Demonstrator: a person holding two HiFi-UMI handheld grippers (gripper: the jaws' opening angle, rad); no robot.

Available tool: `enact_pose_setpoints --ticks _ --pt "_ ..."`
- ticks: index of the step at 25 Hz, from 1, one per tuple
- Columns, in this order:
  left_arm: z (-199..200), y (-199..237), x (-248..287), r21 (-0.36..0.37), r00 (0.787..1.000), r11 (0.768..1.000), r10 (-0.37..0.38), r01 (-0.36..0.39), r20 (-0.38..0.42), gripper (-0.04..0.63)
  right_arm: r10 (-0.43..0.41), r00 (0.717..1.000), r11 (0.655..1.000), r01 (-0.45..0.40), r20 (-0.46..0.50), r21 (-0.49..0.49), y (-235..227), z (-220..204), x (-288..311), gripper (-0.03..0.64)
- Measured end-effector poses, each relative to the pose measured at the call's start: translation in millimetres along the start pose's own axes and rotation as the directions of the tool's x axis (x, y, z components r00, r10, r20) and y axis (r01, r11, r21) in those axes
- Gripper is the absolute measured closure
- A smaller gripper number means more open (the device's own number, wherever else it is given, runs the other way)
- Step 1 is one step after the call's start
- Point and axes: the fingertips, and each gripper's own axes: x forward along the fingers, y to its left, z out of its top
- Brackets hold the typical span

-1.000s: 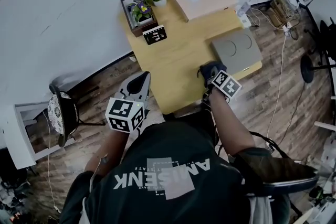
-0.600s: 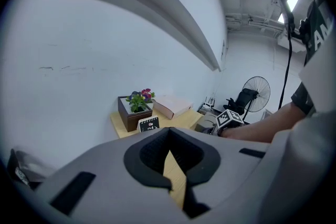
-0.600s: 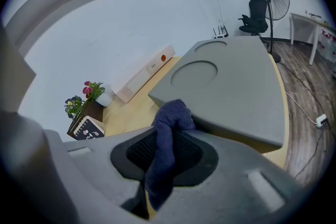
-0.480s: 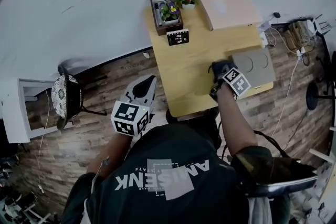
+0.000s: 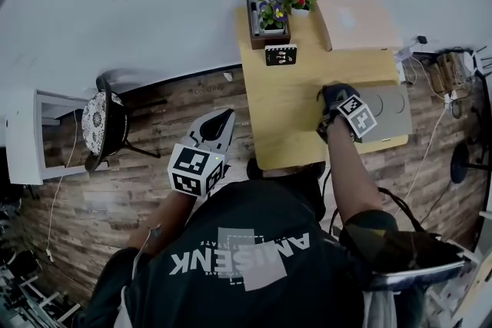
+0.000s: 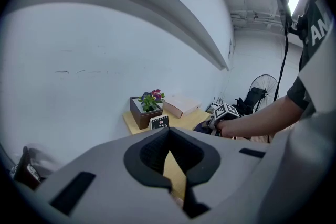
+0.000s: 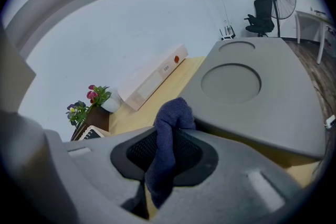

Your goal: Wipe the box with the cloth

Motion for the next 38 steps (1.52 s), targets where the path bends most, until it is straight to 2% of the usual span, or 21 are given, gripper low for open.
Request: enact_pose_setpoints --ticks 5,10,16,21,28,31,34,38 --pt "2 -8 -3 0.007 0.999 0.999 -0.033 0.032 0.007 0.595 0.083 0.996 0.997 -0.083 0.041 -0.006 22 15 -16 0.546" --pt "13 -21 7 0.041 0.995 0.995 -0.092 0.091 0.037 0.595 0.190 0.975 0.980 -0.195 0.115 0.036 43 38 -61 0.546" --pt "30 -62 46 0.060 0.979 0.980 -0.195 0.192 0.052 0.595 0.234 0.962 0.972 -0.234 0.139 -0.014 33 74 -114 0.546" --pt "51 -113 83 0.074 0.960 0.961 -0.272 0.268 0.060 0.595 0.234 0.956 0.972 -0.235 0.174 -0.014 -11 120 -144 0.546" --pt "74 -179 120 0.080 0.951 0.952 -0.301 0.295 0.071 0.595 0.191 0.966 0.982 -0.187 0.173 -0.039 -101 182 -161 0.546" --pt "78 -202 132 0.078 0.955 0.956 -0.288 0.282 0.068 0.595 0.165 0.976 0.983 -0.152 0.139 -0.100 -140 204 -156 0.546" --pt "84 -214 137 0.051 0.966 0.970 -0.241 0.237 0.098 0.595 0.126 0.989 0.978 -0.111 0.081 -0.175 -175 216 -145 0.546" --pt "86 -230 147 0.010 0.974 0.979 -0.205 0.205 0.099 0.595 0.094 0.996 0.952 -0.089 0.005 -0.293 -208 220 -125 0.546"
